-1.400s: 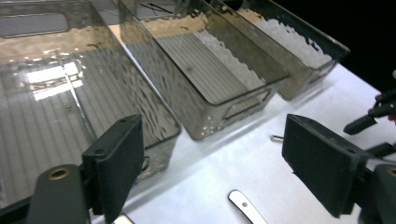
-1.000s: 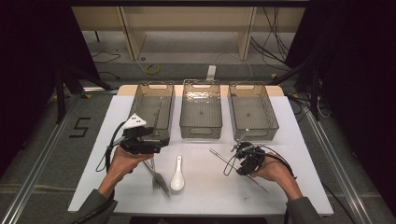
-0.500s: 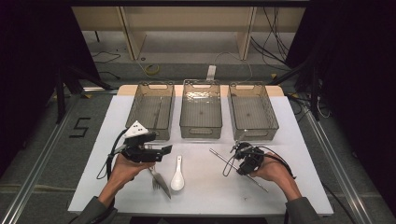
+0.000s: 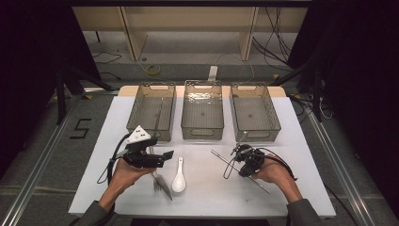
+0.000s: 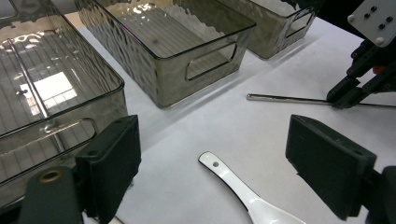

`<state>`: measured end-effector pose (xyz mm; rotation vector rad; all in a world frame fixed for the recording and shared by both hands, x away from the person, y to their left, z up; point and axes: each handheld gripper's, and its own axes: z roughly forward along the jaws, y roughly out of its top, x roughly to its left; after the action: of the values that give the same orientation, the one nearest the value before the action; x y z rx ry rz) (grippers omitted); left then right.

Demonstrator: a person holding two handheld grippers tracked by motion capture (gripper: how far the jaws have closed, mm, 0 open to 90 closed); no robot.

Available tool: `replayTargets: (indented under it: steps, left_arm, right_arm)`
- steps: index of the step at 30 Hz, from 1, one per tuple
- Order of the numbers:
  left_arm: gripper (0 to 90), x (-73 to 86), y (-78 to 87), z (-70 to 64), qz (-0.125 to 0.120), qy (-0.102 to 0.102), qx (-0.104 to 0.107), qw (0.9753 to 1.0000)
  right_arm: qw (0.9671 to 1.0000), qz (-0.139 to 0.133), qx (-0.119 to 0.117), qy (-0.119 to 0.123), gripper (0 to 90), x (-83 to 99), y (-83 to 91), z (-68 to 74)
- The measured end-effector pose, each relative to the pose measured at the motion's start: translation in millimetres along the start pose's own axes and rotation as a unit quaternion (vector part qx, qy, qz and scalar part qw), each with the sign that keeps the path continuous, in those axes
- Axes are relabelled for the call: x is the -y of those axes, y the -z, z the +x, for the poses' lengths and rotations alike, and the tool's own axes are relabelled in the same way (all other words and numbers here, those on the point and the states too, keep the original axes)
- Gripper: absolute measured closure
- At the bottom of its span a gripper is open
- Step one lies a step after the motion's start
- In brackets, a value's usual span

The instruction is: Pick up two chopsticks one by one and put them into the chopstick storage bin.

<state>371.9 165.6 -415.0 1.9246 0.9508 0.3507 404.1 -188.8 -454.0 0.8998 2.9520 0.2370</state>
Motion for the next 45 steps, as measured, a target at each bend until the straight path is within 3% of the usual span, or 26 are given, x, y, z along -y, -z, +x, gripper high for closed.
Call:
replayTargets:
  steps: [12,18,20,24,27,34,45]
  left_arm:
    - [17.7,0.3,-0.7,-1.9,0.003,-0.006,0.002,1.0000]
    - [18.7,0.0,-2.5,-3.1,0.004,-0.005,0.011,0.9999]
    - [18.8,0.3,-3.3,-3.4,0.007,-0.007,0.013,0.9999]
    - [19.1,0.3,-4.6,-4.5,0.007,-0.008,0.016,0.9998]
    - [19.5,-0.1,-8.1,-8.8,0.012,-0.007,0.032,0.9994]
    - [19.5,0.1,-20.9,-24.0,0.037,-0.040,0.058,0.9968]
    - [19.5,-1.3,-35.6,-44.6,0.060,-0.094,0.078,0.9907]
  right_arm:
    - [0.9999,0.014,-0.008,-0.004,86.2,-4.1,-0.9,-3.0]
    - [0.9986,0.028,0.021,0.041,86.9,-7.2,0.6,5.8]
    - [0.9982,0.024,0.021,0.050,87.0,-7.4,3.0,7.4]
    - [0.9981,0.010,0.027,0.055,87.1,-6.6,11.6,8.4]
    - [0.9976,-0.002,0.035,0.059,87.1,-6.0,19.2,9.2]
    - [0.9954,-0.028,0.040,0.082,87.0,-8.4,35.2,19.8]
    - [0.9913,-0.040,0.037,0.120,86.9,-14.6,45.7,41.0]
